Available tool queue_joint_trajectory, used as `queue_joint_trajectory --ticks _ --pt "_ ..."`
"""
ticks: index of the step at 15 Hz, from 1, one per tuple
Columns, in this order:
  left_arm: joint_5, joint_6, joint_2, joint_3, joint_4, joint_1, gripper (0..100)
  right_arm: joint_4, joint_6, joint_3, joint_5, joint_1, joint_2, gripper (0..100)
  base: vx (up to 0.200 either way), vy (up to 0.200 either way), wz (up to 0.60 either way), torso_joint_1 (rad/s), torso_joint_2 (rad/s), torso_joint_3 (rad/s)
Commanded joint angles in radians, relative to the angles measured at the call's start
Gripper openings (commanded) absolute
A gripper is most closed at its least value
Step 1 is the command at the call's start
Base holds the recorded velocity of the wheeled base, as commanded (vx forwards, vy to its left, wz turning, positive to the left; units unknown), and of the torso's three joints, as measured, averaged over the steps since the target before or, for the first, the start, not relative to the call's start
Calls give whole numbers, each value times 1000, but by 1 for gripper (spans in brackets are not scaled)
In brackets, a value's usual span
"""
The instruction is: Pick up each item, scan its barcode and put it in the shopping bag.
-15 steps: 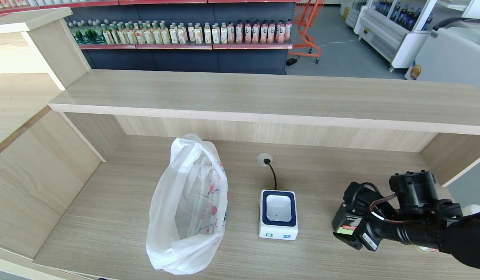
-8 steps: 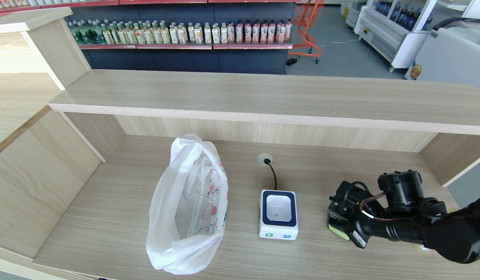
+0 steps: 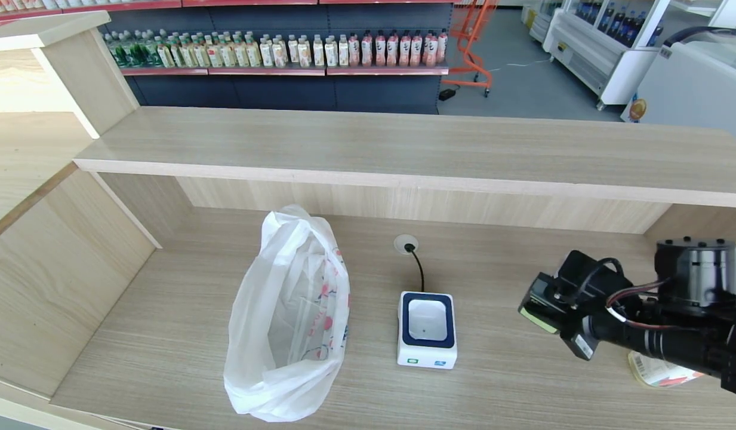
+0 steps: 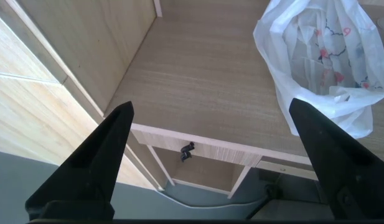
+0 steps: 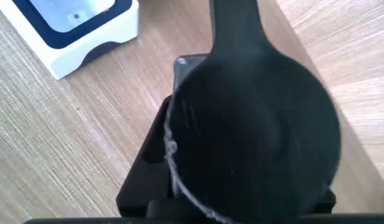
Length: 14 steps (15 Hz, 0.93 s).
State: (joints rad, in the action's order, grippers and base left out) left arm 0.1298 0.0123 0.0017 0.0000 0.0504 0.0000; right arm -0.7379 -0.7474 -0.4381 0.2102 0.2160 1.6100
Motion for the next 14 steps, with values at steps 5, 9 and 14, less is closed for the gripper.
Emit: queue_joint_trajectory --ticks 5,9,14 --pt "1 0 0 0 0 0 100 -239 -925 68 568 -10 -117 0 0 0 0 0 0 0" --pt "1 0 0 0 0 0 100 15 -1468 76 781 109 -110 0 0 0 0 0 0 0" --pt "1 0 0 0 0 0 100 109 -1797 61 801 201 -41 0 0 0 0 0 0 0"
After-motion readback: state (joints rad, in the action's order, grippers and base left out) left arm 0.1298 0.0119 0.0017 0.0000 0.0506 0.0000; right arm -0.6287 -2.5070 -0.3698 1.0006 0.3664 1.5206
